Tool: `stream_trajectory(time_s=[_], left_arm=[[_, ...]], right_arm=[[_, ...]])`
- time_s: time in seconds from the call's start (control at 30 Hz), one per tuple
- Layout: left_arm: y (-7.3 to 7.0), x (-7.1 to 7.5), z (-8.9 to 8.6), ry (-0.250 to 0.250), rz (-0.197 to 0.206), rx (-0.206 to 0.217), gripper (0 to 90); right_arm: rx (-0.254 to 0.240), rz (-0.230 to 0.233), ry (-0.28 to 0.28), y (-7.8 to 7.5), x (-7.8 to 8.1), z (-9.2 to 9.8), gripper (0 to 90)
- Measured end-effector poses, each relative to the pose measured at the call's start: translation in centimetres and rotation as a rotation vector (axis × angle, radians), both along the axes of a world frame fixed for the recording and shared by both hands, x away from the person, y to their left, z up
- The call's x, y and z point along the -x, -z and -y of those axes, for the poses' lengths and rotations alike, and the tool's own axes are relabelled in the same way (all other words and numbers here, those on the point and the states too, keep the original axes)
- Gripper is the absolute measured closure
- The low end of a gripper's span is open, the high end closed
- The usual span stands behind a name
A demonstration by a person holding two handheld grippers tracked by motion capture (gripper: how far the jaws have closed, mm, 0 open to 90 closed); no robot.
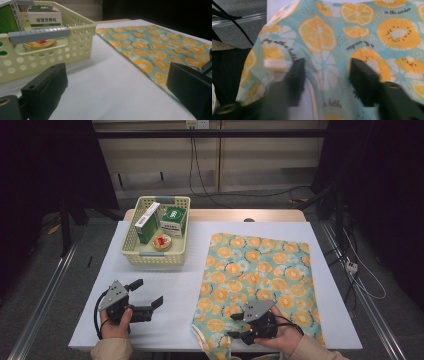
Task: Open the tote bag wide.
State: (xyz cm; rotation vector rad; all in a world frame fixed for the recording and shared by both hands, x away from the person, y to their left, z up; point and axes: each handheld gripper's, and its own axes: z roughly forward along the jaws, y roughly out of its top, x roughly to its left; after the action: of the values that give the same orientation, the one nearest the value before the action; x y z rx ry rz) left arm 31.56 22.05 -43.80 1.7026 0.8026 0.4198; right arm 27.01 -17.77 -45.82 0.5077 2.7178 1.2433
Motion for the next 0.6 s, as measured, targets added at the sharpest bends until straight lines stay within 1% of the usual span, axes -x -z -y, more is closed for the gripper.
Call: stream_trajectory(time_s=[0.03, 0.1, 0.13, 0.2, 0.23, 0.3, 0.43, 0.47, 0.5, 0.53, 0.57, 0.6], left_arm=[[-0.02, 0.01, -0.02, 0.000, 0.001, -0.002, 3.3], [-0.08, 0.02, -0.06, 0.002, 0.008, -0.006, 3.4], [-0.09, 0.02, -0.07, 0.000, 0.008, -0.004, 3.3], [-0.09, -0.01, -0.11, 0.000, 0.008, -0.008, 3.3], [-0.09, -0.01, -0.11, 0.000, 0.008, -0.007, 3.3], [-0.11, 0.00, -0.13, 0.001, 0.008, -0.007, 3.3], [-0.15, 0.01, -0.14, -0.003, 0.009, 0.000, 3.3], [-0.13, 0.00, -0.12, -0.005, 0.008, 0.003, 3.3], [-0.13, -0.01, -0.13, -0.004, 0.008, -0.001, 3.3], [-0.13, -0.02, -0.12, -0.003, 0.008, -0.003, 3.3], [-0.14, -0.04, -0.10, 0.000, 0.010, -0.003, 3.3], [-0.15, -0.04, -0.07, 0.001, 0.008, -0.002, 3.3]], right_arm=[[-0.006, 0.001, -0.009, 0.00, -0.01, -0.07, 58.9], [-0.013, 0.003, -0.013, 0.00, 0.09, -0.26, 70.7], [-0.013, 0.006, -0.017, -0.01, 0.09, -0.36, 74.6], [-0.013, 0.001, -0.008, -0.02, -0.04, -0.53, 83.8], [-0.013, 0.001, -0.008, -0.02, -0.04, -0.53, 83.8], [-0.017, -0.010, 0.001, -0.02, -0.17, -0.56, 89.5], [-0.034, -0.036, 0.012, 0.01, -0.42, -0.54, 90.0], [-0.033, -0.026, 0.021, 0.00, -0.54, -0.52, 90.0], [-0.033, -0.026, 0.021, 0.00, -0.54, -0.52, 90.0], [-0.040, -0.033, 0.033, 0.00, -0.61, -0.53, 90.0], [-0.043, -0.043, 0.034, -0.01, -0.73, -0.53, 90.0], [-0.044, -0.044, 0.036, -0.01, -0.88, -0.51, 90.0]])
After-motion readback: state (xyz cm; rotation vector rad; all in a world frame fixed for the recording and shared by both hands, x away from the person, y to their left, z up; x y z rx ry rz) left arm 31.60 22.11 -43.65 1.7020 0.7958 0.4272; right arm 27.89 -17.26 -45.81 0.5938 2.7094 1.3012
